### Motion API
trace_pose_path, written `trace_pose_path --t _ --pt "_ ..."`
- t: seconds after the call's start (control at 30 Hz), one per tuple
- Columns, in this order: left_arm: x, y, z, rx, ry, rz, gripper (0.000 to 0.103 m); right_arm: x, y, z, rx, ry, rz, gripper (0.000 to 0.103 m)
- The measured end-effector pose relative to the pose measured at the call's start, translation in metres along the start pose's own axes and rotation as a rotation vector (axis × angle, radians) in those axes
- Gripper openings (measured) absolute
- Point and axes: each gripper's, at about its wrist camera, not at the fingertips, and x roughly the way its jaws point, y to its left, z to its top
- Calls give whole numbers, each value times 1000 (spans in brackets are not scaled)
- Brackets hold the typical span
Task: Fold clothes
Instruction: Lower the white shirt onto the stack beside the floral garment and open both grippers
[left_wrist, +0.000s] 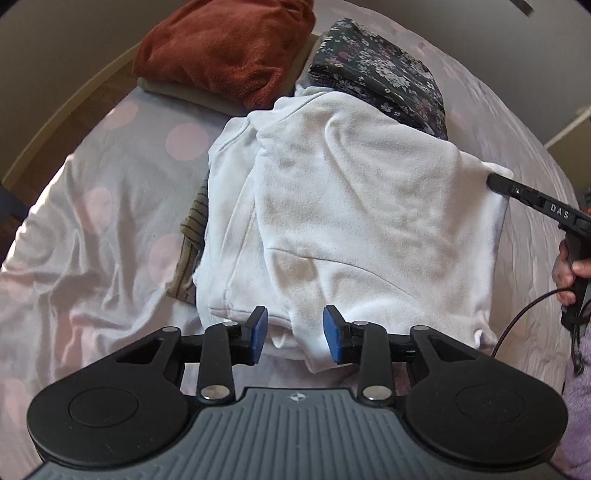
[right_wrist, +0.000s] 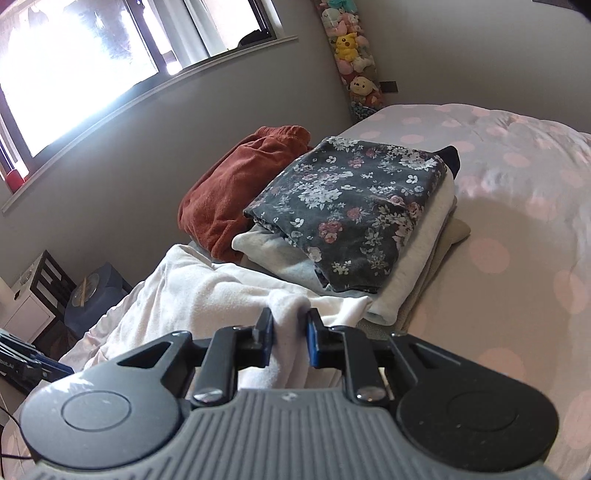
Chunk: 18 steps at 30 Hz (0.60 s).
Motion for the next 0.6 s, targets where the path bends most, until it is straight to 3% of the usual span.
trace_pose_path --t 0.07,0.2,0.4,0.6 --pt "-3 -1 12 88 -13 6 44 1 0 0 -6 6 -2 21" --pt "5 -10 38 358 -82 60 47 2 1 3 -19 16 -6 21" --pt "33 -26 82 643 -176 102 51 4 2 1 -38 32 -19 21" --pt "63 -54 113 936 -88 126 52 8 -2 1 -33 46 -12 21"
